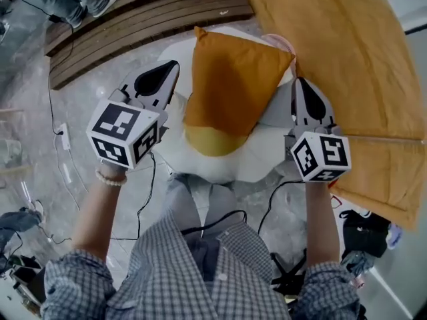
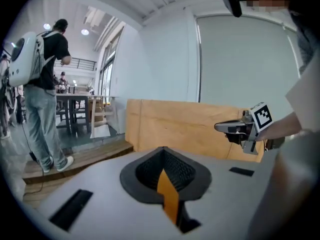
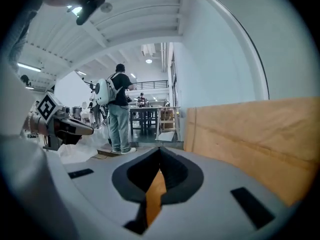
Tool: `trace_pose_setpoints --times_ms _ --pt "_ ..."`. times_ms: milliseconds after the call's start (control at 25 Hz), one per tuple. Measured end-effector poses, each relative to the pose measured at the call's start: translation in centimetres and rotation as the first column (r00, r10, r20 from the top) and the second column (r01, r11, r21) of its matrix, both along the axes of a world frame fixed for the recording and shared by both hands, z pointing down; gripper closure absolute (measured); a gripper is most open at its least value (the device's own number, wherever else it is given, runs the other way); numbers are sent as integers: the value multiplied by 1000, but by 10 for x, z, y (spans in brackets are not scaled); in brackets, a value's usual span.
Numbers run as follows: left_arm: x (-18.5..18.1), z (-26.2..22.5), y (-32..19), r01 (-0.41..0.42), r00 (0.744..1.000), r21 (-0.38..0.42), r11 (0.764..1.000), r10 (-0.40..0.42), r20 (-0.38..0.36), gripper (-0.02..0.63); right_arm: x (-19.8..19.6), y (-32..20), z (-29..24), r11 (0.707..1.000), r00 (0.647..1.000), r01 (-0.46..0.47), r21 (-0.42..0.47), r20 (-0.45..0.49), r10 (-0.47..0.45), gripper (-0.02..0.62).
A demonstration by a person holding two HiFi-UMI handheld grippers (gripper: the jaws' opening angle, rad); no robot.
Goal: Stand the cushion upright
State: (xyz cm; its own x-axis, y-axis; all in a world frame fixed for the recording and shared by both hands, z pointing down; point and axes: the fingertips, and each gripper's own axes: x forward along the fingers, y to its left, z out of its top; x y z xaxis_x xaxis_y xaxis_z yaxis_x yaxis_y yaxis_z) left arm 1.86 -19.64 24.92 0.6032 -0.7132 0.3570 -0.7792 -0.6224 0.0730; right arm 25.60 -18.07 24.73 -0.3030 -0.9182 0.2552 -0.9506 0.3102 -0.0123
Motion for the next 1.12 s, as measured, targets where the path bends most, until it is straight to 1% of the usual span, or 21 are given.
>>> trace_pose_setpoints --times_ms 80,160,240,280,400,440,480,640,800,960,1120 --pt "-3 -26 13 -13 1000 55 998 13 7 598 -8 15 -23 1000 1000 8 27 5 -8 588" --pt "-10 -50 24 -11 1000 100 995 10 7 598 -14 30 -43 999 999 10 50 41 -12 588" --pt "-16 -69 37 -3 1000 120 993 5 -14 598 -15 45 -61 998 997 2 58 79 -6 588" --pt "-18 -78 43 0 999 119 993 5 -41 598 -14 52 -70 998 996 -6 63 87 1 588" --pt "-31 -107 58 18 986 94 995 -2 -167 598 -14 66 -98 995 996 -33 99 87 24 588" --pt "-36 -116 62 26 981 94 995 -8 -195 598 -14 69 -106 993 996 -41 113 86 32 588" --pt "-41 -122 65 35 978 101 994 -14 -208 598 -15 72 -114 991 995 -50 125 87 39 588" --pt "-58 -138 81 69 974 117 991 -42 -222 598 -20 89 -136 987 992 -68 145 115 52 588" --pt "-63 -154 95 82 969 140 987 -46 -242 598 -29 100 -156 985 992 -60 161 120 40 588" --pt "-66 -161 107 79 965 150 986 -38 -260 598 -37 105 -164 985 988 -61 162 152 36 588" --pt "-73 -166 116 87 961 152 985 -43 -273 598 -47 110 -165 985 987 -56 165 155 31 588"
